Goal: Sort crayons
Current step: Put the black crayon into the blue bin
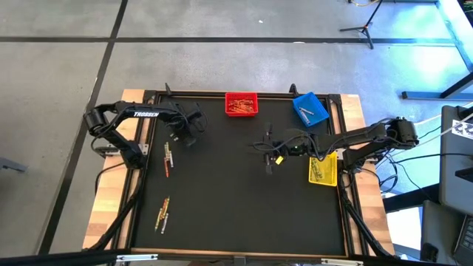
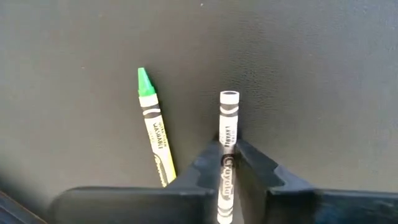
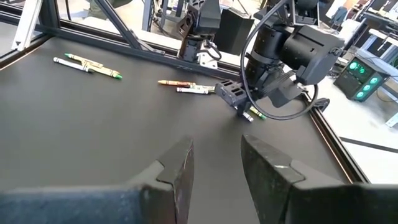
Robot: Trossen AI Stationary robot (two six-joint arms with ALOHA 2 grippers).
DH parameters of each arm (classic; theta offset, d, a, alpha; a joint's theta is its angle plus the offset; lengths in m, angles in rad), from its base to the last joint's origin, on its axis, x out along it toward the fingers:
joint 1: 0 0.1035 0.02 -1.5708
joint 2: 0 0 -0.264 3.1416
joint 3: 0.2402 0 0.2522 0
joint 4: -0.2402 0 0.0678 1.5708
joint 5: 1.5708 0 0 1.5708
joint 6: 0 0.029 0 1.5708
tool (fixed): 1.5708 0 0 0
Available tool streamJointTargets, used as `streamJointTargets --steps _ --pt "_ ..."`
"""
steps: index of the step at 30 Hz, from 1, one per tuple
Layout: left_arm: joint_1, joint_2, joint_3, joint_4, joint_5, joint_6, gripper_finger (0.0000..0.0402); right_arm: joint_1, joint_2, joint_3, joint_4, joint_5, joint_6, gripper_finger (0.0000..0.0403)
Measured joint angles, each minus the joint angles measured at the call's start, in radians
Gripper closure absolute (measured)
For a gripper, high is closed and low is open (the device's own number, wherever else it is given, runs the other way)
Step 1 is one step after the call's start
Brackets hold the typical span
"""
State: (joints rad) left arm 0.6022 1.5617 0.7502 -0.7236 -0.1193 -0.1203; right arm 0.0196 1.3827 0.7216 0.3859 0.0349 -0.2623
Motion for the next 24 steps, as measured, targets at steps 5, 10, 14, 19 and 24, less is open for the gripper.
streamJointTargets --steps 5,10,14,19,24 --pt "-0.017 -0.002 0.008 -0.006 -0.002 -0.007 0.0395 0.0 0.0 0.0 0.002 0.0 0.006 0.0269" --pt "-0.076 -0.038 0.048 -0.007 0.015 -0.008 0.0389 0.0 0.0 0.0 0.014 -0.001 0.034 0.0266" --pt "-0.138 -0.104 0.074 0.02 -0.011 -0.007 0.0388 0.0 0.0 0.0 0.006 -0.001 0.049 0.0234" --pt "-0.241 -0.184 0.082 0.174 -0.021 0.023 0.0388 0.0 0.0 0.0 0.007 0.006 0.084 0.0176" --pt "-0.363 -0.201 0.082 0.39 -0.043 0.118 0.0388 0.0 0.0 0.0 0.015 0.007 0.083 0.0152"
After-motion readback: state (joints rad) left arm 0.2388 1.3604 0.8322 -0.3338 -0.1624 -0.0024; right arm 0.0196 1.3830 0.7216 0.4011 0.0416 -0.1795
